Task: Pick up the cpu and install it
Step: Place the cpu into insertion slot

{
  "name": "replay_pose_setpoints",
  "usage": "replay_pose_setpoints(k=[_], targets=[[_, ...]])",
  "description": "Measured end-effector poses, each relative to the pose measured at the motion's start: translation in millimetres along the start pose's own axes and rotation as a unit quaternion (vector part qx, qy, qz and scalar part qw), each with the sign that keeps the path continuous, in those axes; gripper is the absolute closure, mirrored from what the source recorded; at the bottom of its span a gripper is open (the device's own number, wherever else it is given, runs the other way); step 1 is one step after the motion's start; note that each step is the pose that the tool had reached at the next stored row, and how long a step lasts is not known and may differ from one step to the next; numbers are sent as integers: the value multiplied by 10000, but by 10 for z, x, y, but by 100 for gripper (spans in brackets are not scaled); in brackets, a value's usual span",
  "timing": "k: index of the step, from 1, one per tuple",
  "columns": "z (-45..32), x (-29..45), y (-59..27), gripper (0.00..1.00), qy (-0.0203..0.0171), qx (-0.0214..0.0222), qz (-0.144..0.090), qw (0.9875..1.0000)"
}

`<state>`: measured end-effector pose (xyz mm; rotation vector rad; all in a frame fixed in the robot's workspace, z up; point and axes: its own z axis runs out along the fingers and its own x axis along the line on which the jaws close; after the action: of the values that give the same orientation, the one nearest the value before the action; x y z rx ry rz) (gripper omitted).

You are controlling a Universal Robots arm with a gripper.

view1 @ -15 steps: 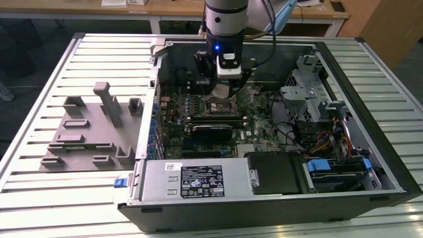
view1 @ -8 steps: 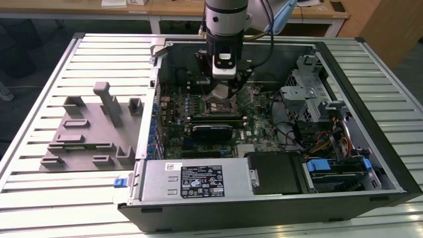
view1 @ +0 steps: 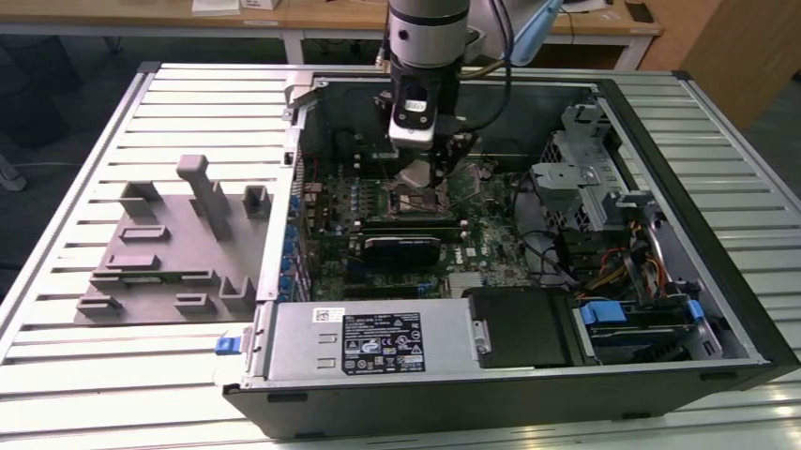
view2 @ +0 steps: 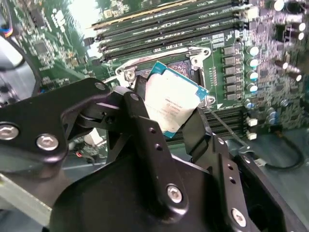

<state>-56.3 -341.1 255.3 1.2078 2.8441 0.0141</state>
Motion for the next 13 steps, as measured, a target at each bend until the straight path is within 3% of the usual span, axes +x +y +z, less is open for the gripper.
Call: replay_pose_setpoints(k=[4,7,10,13], targets=[[2,0,0,46,-10,16,356,9994],[3,0,0,46,-18,27,624,9980],[4,0,0,46,-26,40,891,9960],[6,0,0,46,-33,51,1165,9932]])
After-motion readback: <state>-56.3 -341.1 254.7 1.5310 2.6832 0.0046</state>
